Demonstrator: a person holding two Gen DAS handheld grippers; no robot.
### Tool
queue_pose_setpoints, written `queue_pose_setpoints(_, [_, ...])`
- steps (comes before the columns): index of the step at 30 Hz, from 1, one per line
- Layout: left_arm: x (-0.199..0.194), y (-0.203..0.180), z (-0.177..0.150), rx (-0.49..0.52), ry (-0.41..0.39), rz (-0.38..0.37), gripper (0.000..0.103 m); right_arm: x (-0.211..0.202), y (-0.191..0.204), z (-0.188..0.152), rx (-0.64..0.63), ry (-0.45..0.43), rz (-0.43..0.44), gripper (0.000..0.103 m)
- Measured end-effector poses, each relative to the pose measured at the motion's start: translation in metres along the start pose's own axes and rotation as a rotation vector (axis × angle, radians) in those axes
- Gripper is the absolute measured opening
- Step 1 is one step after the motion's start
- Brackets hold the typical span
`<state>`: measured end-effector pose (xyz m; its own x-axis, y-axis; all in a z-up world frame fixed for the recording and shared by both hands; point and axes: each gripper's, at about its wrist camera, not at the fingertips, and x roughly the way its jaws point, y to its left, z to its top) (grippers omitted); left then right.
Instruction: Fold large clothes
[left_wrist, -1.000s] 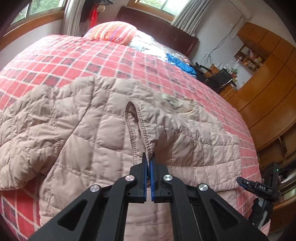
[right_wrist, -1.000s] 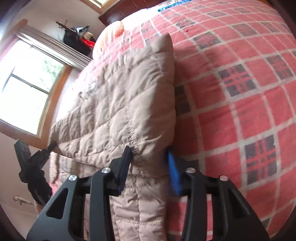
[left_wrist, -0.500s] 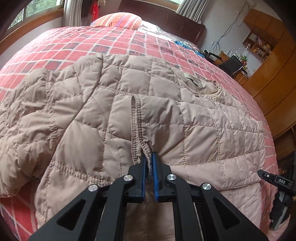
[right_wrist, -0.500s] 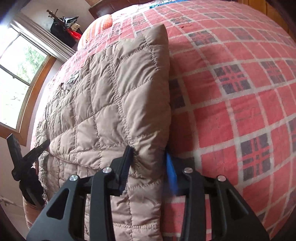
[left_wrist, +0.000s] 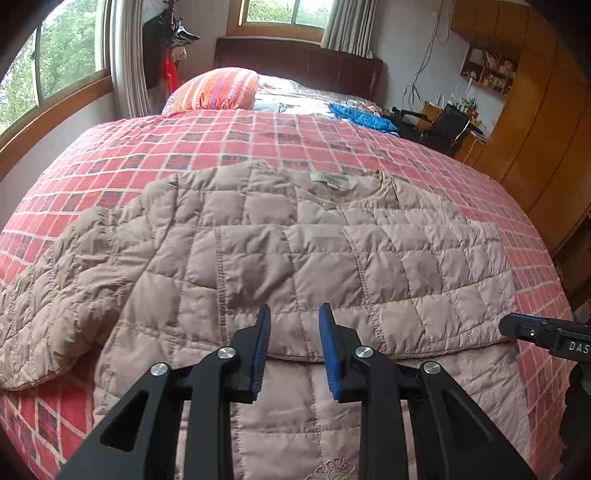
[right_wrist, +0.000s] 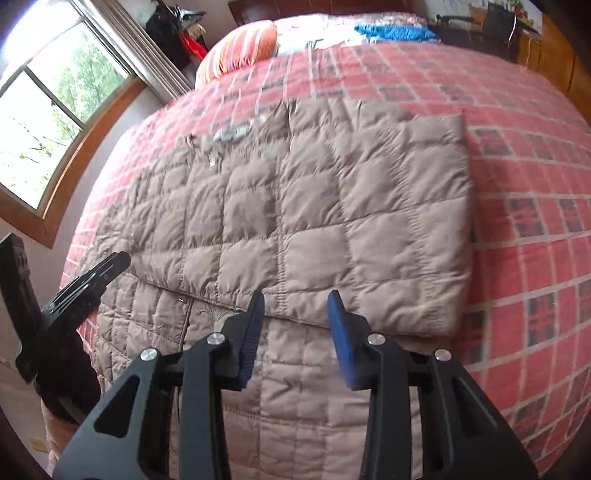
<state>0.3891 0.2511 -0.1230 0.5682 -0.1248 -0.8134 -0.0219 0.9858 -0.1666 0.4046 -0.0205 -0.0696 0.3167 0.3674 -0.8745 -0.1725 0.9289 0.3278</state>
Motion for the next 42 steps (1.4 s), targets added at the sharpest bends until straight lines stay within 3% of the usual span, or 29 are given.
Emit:
queue_pose_setpoints(7, [0.046,0.007,-0.009,-0.009,0.112,0.028,0.025,0.046,-0.005,0.005,0.028,0.079,-0.029,0.024])
queue_pose_setpoints(16, [0.055,0.003,-0.015,0.038,0.077,0.047,0.025,0.054,-0.008,-0.003,0.013,0.049,-0.066,0.023])
queue_pose_setpoints(20, [0.043,0.015,-0.011,-0.042,0.107,-0.007,0.025,0.039,-0.002,-0.002,0.039,0.042,-0.037,0.029])
queue_pose_setpoints(21, [0.035,0.02,-0.011,-0.067,0.109,-0.025,0.028,0.028,0.004,-0.004,0.027,0.021,-0.008,0.03])
queue_pose_setpoints(24, [-0.005,0.044,-0.016,-0.11,0.045,-0.025,0.055,0.004,0.021,-0.011,-0.021,-0.023,0.005,0.045])
queue_pose_setpoints(27, [-0.04,0.084,-0.028,-0.155,0.002,0.019,0.063,0.003,0.032,-0.019,-0.041,0.005,0.02,0.046])
queue_pose_setpoints(31, [-0.067,0.16,-0.057,-0.276,-0.006,0.127,0.063,0.02,0.052,-0.029,-0.071,0.06,0.041,0.046])
queue_pose_setpoints(37, [-0.094,0.293,-0.114,-0.572,0.014,0.28,0.063,0.046,0.087,-0.039,-0.136,0.114,0.061,0.046])
queue_pose_setpoints(42, [-0.116,0.368,-0.138,-0.766,-0.045,0.314,0.063,0.059,0.109,-0.037,-0.169,0.132,0.063,0.046])
